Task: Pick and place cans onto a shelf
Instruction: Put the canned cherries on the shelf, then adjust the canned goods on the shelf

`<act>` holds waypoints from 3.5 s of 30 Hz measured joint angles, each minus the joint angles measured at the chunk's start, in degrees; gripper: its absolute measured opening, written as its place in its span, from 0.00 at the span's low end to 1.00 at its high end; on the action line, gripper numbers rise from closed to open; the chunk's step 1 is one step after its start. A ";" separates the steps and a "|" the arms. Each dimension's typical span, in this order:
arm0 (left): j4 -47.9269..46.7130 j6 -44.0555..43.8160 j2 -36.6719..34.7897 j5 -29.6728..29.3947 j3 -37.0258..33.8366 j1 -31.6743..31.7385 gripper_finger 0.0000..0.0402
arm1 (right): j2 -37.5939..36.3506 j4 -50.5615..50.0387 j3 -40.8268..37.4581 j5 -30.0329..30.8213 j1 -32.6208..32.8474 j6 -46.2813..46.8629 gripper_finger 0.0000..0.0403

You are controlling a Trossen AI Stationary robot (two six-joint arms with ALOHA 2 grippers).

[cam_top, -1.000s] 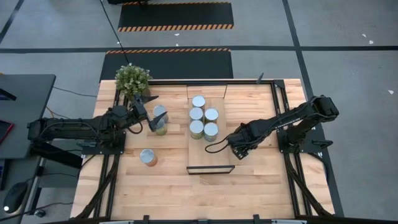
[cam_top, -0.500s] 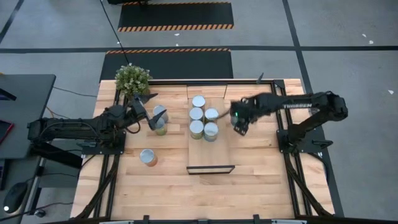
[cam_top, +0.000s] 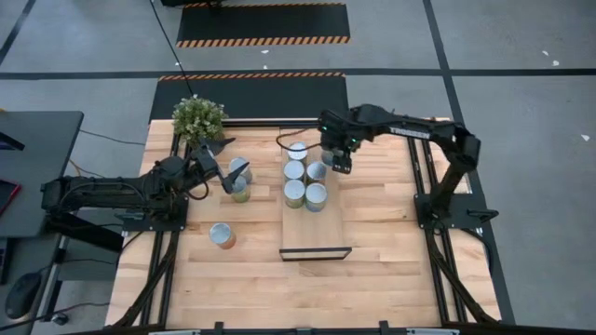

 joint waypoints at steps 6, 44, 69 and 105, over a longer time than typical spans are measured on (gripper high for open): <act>0.01 -0.02 0.00 0.00 0.00 -0.01 0.99 | 5.91 -1.65 5.71 -1.28 -0.77 -4.24 0.79; 0.68 -0.04 0.00 0.00 0.00 -0.02 0.99 | 8.64 -2.86 8.38 -1.32 0.98 -15.75 0.87; 0.59 -0.26 0.02 -0.01 -0.01 -0.09 0.99 | 8.40 -6.33 5.52 -5.01 2.04 -8.57 0.87; 0.08 -6.77 21.12 8.77 3.98 6.01 0.99 | 1.63 -6.31 4.47 -0.63 2.68 -2.59 0.87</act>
